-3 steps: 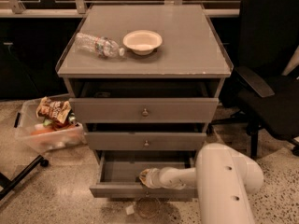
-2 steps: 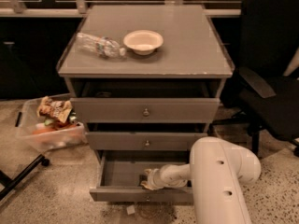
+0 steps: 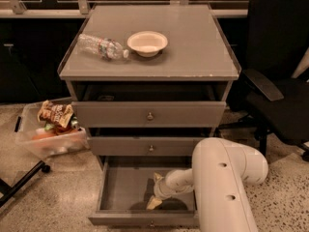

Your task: Open bottom drawer

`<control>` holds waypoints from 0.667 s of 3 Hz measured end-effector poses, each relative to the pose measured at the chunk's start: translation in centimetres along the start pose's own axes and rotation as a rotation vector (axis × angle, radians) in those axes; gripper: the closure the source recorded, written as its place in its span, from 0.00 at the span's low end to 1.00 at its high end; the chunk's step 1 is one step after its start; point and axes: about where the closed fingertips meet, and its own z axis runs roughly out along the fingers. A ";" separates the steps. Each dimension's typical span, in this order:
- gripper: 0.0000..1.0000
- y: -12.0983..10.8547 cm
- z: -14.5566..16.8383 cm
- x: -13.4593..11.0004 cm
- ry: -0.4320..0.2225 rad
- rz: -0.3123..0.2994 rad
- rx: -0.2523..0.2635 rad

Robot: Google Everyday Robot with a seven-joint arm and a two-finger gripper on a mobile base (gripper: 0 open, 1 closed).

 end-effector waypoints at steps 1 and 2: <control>0.00 1.9 -1.1 1.0 0.025 0.023 -0.074; 0.00 3.3 -1.8 1.8 0.020 0.045 -0.153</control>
Offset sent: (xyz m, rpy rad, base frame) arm -0.0562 -0.0277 0.0073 0.0381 0.2597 0.0693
